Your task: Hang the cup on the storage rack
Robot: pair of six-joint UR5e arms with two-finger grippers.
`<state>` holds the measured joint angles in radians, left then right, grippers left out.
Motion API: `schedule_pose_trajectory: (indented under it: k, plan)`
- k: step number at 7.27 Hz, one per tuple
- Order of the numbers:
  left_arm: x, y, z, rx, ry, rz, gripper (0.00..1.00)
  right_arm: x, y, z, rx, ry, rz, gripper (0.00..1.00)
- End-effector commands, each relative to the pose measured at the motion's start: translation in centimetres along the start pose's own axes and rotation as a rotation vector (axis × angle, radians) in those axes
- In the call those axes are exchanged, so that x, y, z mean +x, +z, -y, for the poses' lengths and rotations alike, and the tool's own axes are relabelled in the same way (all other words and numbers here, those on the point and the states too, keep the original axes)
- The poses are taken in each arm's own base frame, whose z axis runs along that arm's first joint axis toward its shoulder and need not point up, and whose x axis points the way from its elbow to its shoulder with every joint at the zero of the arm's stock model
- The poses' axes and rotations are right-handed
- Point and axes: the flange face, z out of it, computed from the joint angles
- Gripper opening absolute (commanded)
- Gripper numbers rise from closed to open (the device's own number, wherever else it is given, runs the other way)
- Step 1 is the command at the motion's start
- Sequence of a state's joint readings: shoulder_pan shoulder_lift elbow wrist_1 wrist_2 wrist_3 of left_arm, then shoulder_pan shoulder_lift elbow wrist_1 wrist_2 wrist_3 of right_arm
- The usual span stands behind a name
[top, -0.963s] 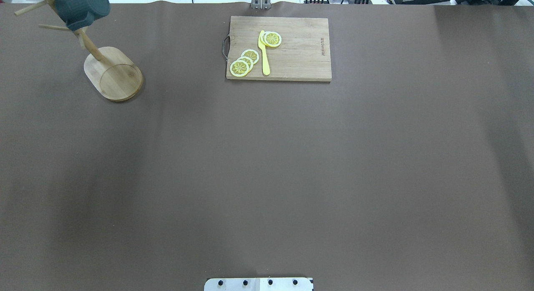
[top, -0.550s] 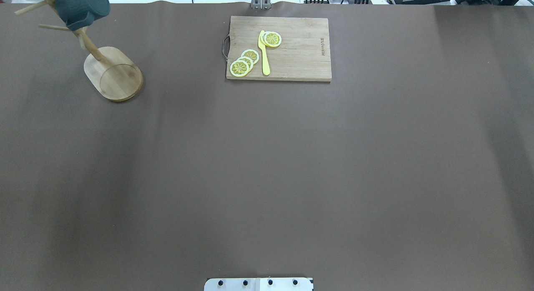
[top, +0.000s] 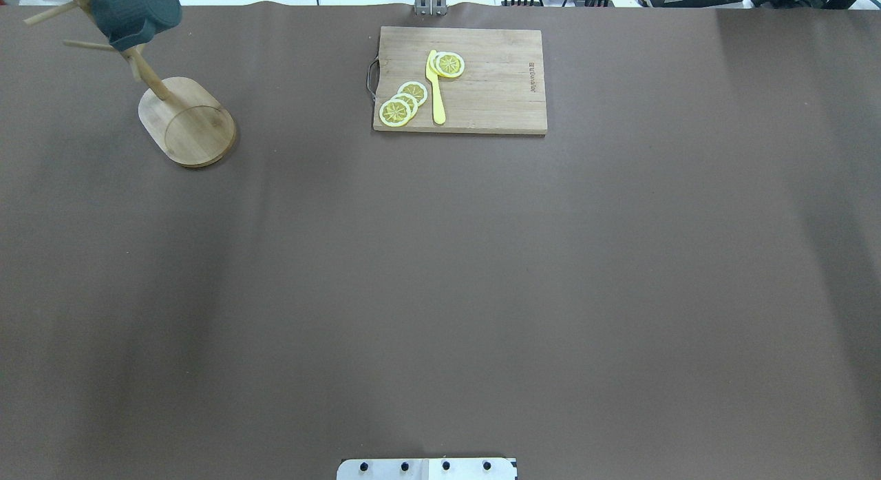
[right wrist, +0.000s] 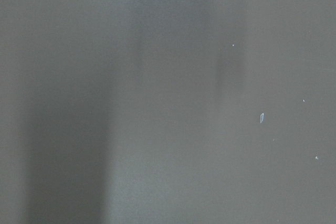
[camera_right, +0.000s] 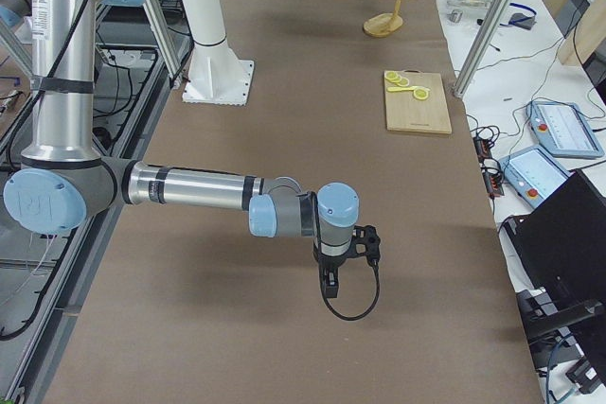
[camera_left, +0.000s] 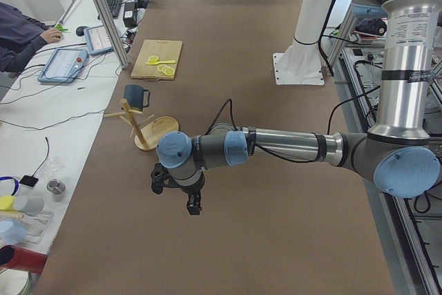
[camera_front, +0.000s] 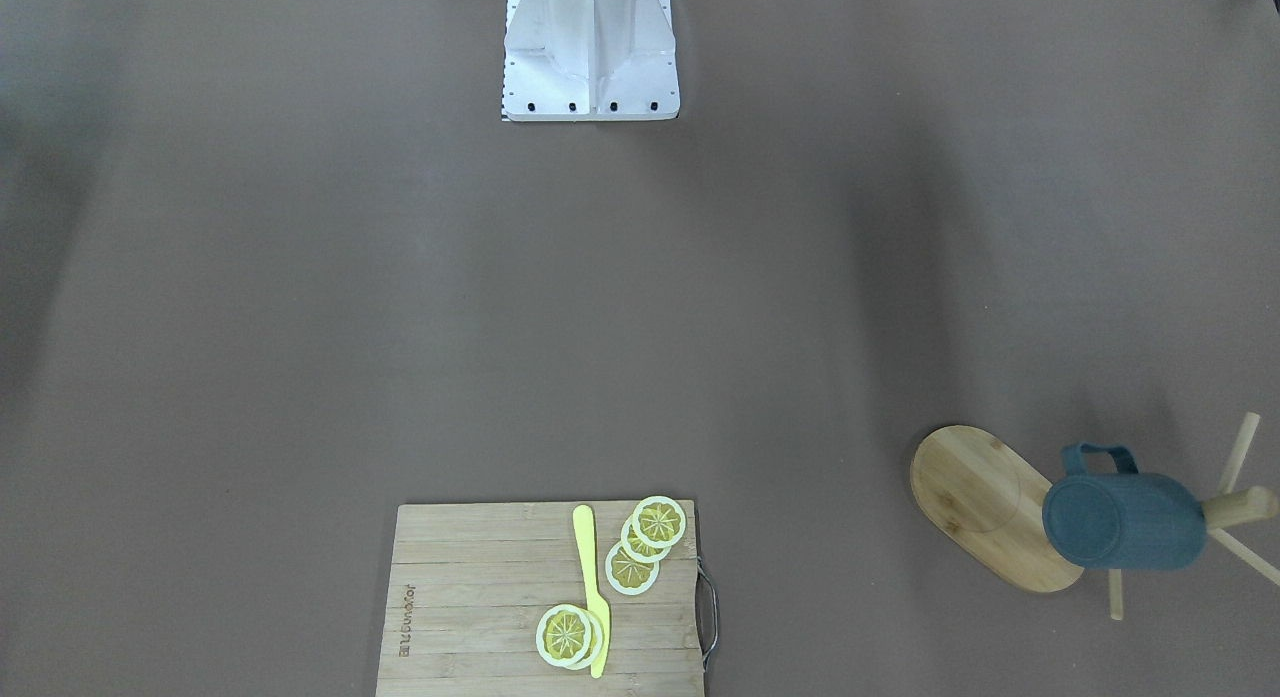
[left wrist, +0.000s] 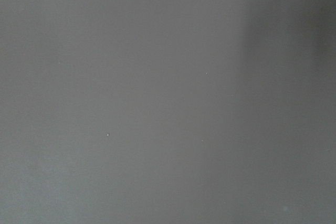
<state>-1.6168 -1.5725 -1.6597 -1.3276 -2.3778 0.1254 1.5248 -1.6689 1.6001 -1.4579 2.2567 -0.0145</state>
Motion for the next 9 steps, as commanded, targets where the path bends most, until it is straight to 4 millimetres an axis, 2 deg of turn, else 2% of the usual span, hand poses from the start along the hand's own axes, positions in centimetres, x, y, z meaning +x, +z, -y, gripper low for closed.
schedule_pose_trajectory:
  k: [1, 2, 4, 5, 6, 7, 9]
  plan:
    - [1.0, -1.2, -0.4, 0.024, 0.031, 0.017, 0.99, 0.8, 1.4, -1.1, -0.023, 0.017, 0.040, 1.00]
    - [1.2, -1.2, -1.1, 0.026, 0.034, 0.016, 0.99, 0.3, 1.4, -1.1, -0.024, 0.023, 0.092, 1.00]
    - [0.9, -0.9, -1.2, 0.020, 0.029, 0.015, 0.99, 0.5, 1.7, -1.3, -0.027, 0.018, 0.086, 1.00]
    - [0.8, -0.8, -1.6, 0.019, 0.026, 0.015, 0.99, 0.8, 1.9, -1.8, -0.033, 0.017, 0.080, 1.00]
    - [0.5, -0.4, -2.1, 0.013, 0.021, 0.012, 0.99, 1.3, 2.6, -3.1, -0.049, 0.029, 0.079, 1.00]
    - [0.6, -0.5, -2.1, 0.015, 0.021, 0.013, 0.99, 1.0, 2.0, -2.9, -0.038, 0.016, 0.065, 1.00]
    - [0.6, -0.5, -2.1, 0.015, 0.023, 0.014, 0.99, 1.5, 2.1, -3.0, -0.041, 0.018, 0.016, 1.00]
